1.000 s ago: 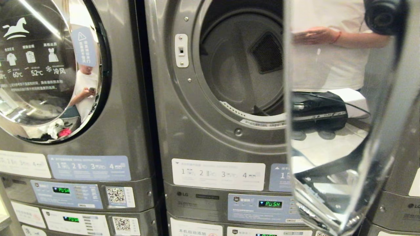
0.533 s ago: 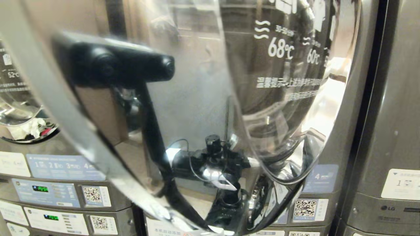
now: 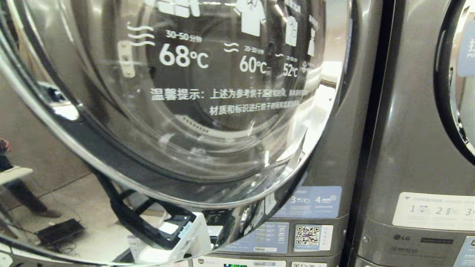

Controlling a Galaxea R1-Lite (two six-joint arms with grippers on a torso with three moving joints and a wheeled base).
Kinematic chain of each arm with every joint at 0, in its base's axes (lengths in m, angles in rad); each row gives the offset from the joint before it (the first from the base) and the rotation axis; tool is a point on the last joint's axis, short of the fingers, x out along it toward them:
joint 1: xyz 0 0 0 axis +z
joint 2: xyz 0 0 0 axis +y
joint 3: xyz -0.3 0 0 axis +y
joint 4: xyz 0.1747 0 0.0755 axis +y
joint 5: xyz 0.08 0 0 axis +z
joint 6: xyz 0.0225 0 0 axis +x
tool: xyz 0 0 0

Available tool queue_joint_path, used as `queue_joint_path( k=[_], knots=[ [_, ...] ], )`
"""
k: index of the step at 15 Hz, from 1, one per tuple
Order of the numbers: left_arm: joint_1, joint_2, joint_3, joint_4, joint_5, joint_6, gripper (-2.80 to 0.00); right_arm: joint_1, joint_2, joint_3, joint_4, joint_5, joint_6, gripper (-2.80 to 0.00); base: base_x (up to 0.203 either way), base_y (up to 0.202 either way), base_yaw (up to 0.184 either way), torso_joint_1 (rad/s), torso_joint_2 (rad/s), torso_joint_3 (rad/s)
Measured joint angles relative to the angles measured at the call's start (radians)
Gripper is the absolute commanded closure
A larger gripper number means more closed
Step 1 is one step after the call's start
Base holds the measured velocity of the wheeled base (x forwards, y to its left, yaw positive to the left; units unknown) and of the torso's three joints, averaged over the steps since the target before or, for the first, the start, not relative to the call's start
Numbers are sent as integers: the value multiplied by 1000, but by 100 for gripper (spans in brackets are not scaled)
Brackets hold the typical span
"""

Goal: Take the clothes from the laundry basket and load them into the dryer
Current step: Open the dryer

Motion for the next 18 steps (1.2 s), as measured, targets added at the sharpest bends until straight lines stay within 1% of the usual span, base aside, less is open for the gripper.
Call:
queue_joint_path(
  k=[3, 8, 18],
  knots=[
    [0, 0, 0, 0, 0, 0, 0, 0, 0, 0, 0, 0, 0, 0, 0, -132, 2, 1, 2, 3],
    [0, 0, 0, -1, -1, -1, 0, 0, 0, 0, 0, 0, 0, 0, -13, 0, 0, 1, 0, 0],
    [0, 0, 0, -1, -1, -3, 0, 0, 0, 0, 0, 0, -1, 0, -191, 0, 0, -2, 5, 3]
  ],
)
